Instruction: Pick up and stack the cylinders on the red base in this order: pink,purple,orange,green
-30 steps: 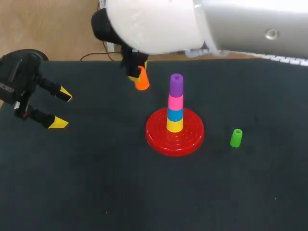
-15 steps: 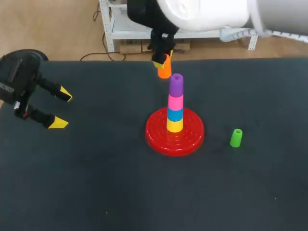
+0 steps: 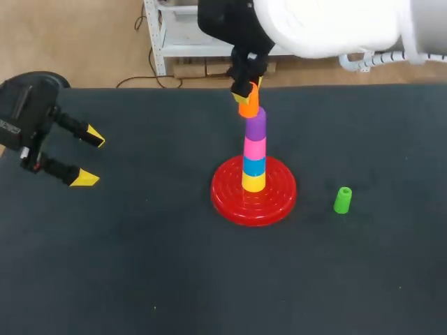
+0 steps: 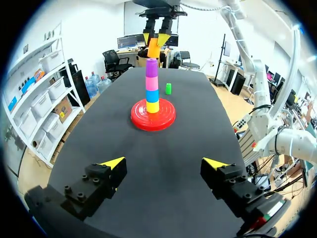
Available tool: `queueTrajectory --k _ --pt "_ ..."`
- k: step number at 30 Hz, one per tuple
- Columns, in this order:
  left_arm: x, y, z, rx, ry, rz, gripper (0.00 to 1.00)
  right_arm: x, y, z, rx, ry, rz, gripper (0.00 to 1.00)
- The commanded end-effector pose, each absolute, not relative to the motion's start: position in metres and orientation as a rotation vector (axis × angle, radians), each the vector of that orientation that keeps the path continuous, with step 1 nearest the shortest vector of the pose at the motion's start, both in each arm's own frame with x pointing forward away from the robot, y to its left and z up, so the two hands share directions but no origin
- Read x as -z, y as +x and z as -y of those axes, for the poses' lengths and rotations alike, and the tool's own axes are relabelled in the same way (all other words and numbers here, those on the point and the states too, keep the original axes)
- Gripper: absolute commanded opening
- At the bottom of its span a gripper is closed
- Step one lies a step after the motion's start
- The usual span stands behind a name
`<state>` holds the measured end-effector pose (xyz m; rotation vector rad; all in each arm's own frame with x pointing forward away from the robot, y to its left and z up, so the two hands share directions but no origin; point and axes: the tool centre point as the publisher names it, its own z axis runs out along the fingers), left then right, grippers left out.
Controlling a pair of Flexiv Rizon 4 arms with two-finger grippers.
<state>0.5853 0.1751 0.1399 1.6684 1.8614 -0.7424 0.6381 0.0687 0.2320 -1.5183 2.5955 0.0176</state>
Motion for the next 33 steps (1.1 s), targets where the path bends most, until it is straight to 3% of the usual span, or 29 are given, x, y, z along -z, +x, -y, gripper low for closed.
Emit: queueTrajectory --k 1,33 --pt "-0.140 0.586 -0.176 0.743 1.669 -1.858 1.00 -0.229 0.634 -0.060 -0.038 -1.498 -2.583 0.00" --pt "-0.140 0.586 -0.176 0.743 1.669 -1.858 1.00 -0.219 0.655 -0.052 -0.073 -1.491 -2.633 0.00"
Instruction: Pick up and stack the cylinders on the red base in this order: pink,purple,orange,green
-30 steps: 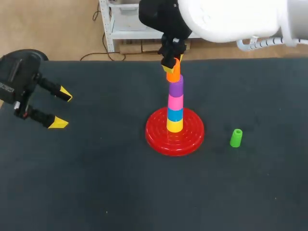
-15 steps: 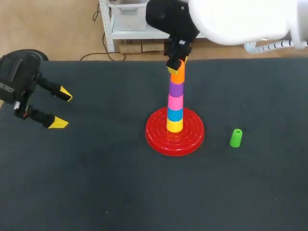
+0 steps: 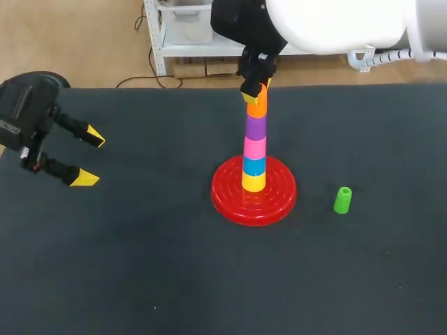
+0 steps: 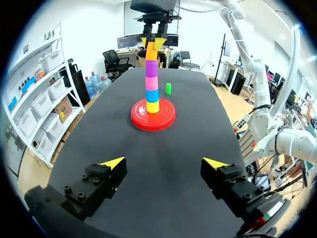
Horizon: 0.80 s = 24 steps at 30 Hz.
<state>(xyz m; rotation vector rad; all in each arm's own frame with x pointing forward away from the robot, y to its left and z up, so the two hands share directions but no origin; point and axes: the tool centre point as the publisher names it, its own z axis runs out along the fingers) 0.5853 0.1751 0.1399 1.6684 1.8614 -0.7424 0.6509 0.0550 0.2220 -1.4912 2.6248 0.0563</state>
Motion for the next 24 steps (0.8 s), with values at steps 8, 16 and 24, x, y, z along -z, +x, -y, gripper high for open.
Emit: queueTrajectory --k 8,16,24 --pt "-0.140 0.586 -0.176 0.743 1.669 -1.858 1.00 -0.209 0.663 -0.051 -0.104 -1.506 -2.659 0.00" --pt "-0.140 0.586 -0.176 0.743 1.669 -1.858 1.00 -0.199 0.666 -0.054 -0.123 -1.529 -2.680 0.00" --pt "-0.140 0.586 -0.176 0.743 1.669 -1.858 1.00 -0.206 0.656 -0.060 -0.067 -1.508 -2.664 1.00"
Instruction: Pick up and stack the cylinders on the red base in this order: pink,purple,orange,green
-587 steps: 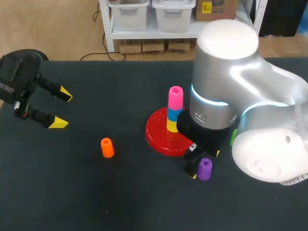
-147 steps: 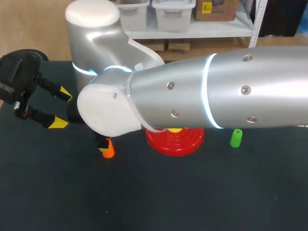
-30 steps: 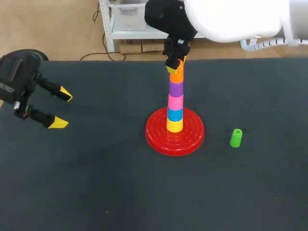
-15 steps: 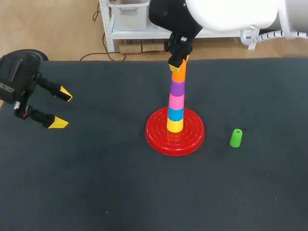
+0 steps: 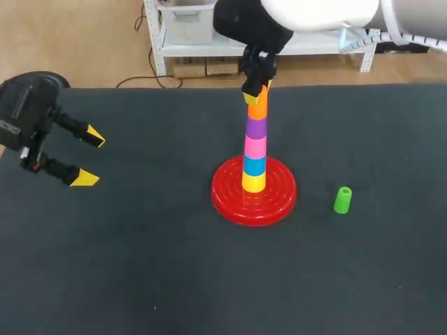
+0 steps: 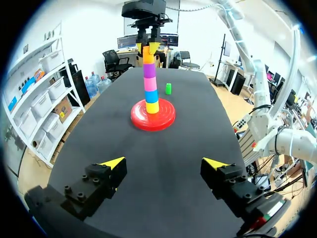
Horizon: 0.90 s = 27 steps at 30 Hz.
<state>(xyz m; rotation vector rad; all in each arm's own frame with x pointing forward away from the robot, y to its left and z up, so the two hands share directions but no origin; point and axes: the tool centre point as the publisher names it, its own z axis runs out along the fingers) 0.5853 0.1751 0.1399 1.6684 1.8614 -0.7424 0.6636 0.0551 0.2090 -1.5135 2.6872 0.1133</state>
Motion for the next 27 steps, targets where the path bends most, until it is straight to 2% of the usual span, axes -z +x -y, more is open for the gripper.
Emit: queueTrajectory --k 1,11,18,27 --pt "-0.140 0.586 -0.176 0.743 1.669 -1.858 1.00 -0.210 0.653 -0.063 -0.052 -1.508 -2.651 1.00" --pt "-0.140 0.586 -0.176 0.743 1.669 -1.858 1.00 -0.242 0.626 -0.068 0.089 -1.468 -2.578 1.00" --pt "-0.140 0.586 -0.176 0.743 1.669 -1.858 1.00 -0.251 0.589 -0.033 0.140 -1.334 -2.592 1.00" --pt "-0.140 0.586 -0.176 0.743 1.669 -1.858 1.00 -0.230 0.552 0.003 0.149 -1.236 -2.683 1.00"
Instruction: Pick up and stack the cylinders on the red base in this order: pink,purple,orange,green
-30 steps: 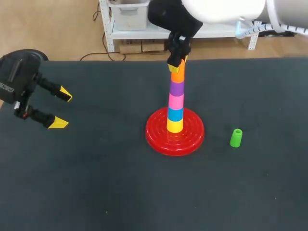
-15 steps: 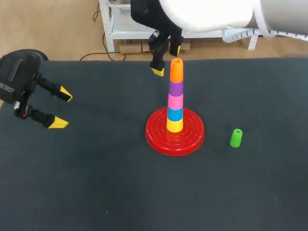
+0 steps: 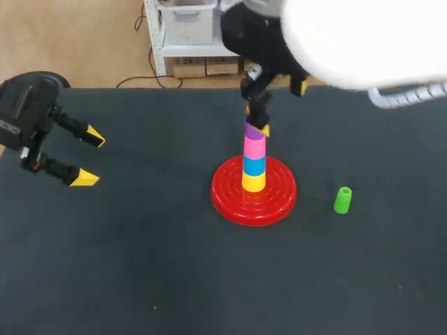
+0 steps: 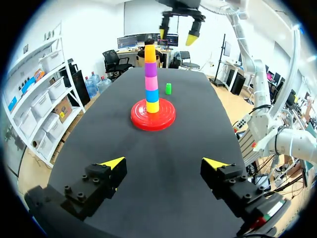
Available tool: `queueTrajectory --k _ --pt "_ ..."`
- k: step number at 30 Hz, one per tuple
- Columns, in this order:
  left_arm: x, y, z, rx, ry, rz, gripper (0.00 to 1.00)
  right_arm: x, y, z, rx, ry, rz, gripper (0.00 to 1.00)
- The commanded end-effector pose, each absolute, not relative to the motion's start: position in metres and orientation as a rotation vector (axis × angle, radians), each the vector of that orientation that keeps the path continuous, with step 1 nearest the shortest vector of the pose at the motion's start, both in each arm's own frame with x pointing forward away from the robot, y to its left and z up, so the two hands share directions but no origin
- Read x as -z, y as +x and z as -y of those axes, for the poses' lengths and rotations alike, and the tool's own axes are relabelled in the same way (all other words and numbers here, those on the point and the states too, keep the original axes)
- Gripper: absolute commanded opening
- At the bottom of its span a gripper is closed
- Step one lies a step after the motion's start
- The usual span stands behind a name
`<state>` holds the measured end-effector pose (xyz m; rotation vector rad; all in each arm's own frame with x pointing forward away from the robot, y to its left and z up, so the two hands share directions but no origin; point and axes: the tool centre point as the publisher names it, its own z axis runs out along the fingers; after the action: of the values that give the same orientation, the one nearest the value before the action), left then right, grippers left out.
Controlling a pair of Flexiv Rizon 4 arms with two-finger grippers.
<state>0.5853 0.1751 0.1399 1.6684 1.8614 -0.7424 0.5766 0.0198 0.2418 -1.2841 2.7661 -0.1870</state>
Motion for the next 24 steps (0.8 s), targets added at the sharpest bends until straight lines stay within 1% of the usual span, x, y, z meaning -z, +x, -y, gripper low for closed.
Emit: queueTrajectory --k 1,12,24 --pt "-0.140 0.586 -0.176 0.743 1.669 -1.858 1.00 -0.225 0.549 0.006 0.143 -1.232 -2.691 1.00" --pt "-0.140 0.586 -0.176 0.743 1.669 -1.858 1.00 -0.181 0.537 0.036 0.021 -1.143 -2.756 1.00" --pt "-0.140 0.586 -0.176 0.743 1.669 -1.858 1.00 -0.111 0.548 0.058 -0.139 -1.096 -2.862 1.00"
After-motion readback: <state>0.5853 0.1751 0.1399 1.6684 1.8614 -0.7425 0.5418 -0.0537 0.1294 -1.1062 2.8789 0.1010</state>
